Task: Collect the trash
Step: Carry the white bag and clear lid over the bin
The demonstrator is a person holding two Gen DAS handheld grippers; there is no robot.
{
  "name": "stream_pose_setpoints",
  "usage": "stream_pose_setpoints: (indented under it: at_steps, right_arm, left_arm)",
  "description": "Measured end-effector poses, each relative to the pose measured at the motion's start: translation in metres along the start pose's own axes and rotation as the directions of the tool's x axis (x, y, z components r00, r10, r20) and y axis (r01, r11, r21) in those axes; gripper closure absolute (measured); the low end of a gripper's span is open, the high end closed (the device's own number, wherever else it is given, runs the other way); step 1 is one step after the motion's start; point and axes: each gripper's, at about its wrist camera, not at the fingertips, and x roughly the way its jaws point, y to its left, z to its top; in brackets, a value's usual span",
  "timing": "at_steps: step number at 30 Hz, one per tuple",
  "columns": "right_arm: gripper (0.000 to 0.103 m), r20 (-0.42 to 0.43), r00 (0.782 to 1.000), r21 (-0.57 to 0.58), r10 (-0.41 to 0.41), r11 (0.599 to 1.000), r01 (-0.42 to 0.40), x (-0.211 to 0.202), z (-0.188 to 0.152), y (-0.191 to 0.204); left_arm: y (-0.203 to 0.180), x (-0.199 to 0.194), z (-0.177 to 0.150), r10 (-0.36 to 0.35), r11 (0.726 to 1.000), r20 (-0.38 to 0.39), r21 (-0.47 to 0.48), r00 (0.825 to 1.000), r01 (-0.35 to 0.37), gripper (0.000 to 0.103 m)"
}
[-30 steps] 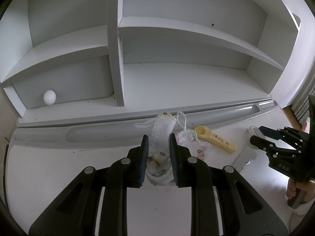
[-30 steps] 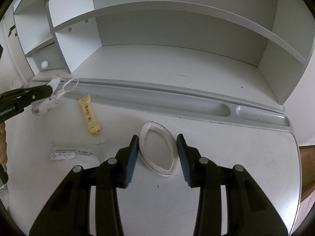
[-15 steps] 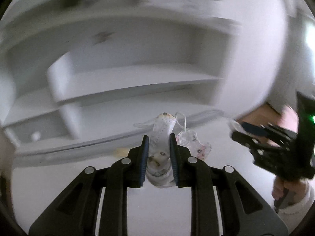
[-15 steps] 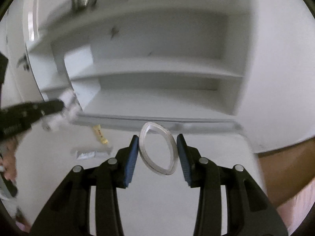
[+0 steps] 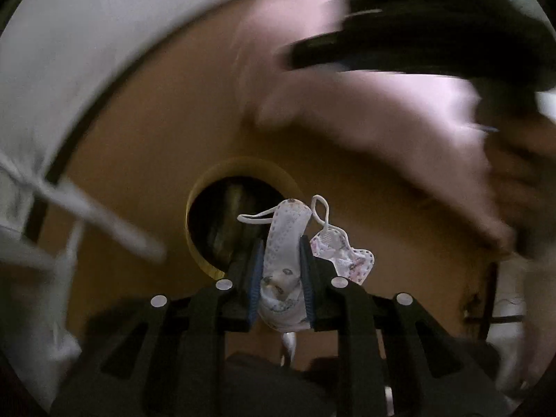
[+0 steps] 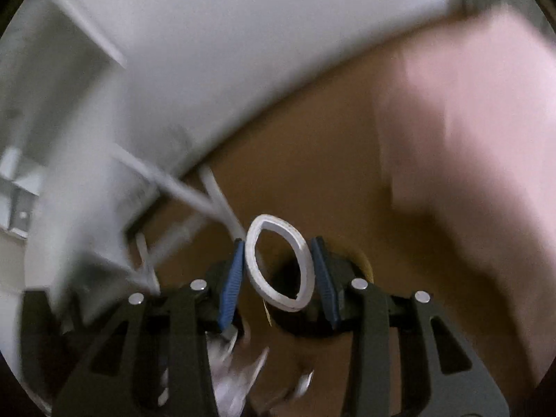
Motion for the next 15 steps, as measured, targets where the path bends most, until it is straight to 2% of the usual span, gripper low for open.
stream_pose_setpoints:
  at_steps: [2, 3, 5, 8, 9, 10, 11, 15]
  right_arm:
    - [0.064, -0.083, 0.996, 0.068, 0.02, 0.998, -0.014, 0.041, -0.014, -0.026]
    - [0.064, -0.105, 0.994, 0.085, 0.02, 0.996, -0.012, 0.053, -0.018, -0.033]
    - [0.064, -0.131, 0.991, 0.11, 0.033, 0.994, -0.019, 0.069, -0.023, -0.043]
    - [0.061, -0.131, 0.99, 0.131, 0.048, 0.991, -0.031, 0.072, -0.022, -0.044]
    - [0.052, -0.128, 0.991, 0.122, 0.044, 0.992, -0.029, 0.07, -0.02, -0.044]
    - [0.019, -0.126, 0.992, 0.112, 0.031, 0.994, -0.017, 0.068, -0.021, -0.044]
    - [0.007, -0.107, 0.994, 0.1, 0.021, 0.995, -0.011, 0.063, -0.024, -0.046]
    - [0.007, -0.018, 1.0, 0.129, -0.021, 0.991, 0.023, 0.034, -0.018, -0.048]
  left_arm:
    - [0.015, 0.056, -0.002, -0.025, 0.997, -0.106, -0.077, 0.994, 0.017, 0.084]
    - [0.022, 0.072, -0.003, -0.026, 0.994, -0.128, -0.11, 0.991, 0.012, 0.084]
    - [0.025, 0.088, -0.003, -0.022, 0.991, -0.132, -0.133, 0.991, 0.005, 0.084]
    - [0.019, 0.087, -0.003, -0.076, 0.986, -0.087, -0.156, 0.993, 0.062, 0.081]
    - [0.017, 0.082, 0.002, -0.073, 0.988, -0.057, -0.142, 0.996, 0.064, 0.06]
    - [0.014, 0.08, 0.003, -0.066, 0.99, -0.039, -0.126, 0.997, 0.061, 0.012]
    - [0.009, 0.075, 0.003, -0.051, 0.993, -0.011, -0.108, 0.999, 0.05, 0.007]
    - [-0.009, 0.052, 0.004, -0.044, 0.997, 0.08, -0.056, 0.996, 0.048, 0.007]
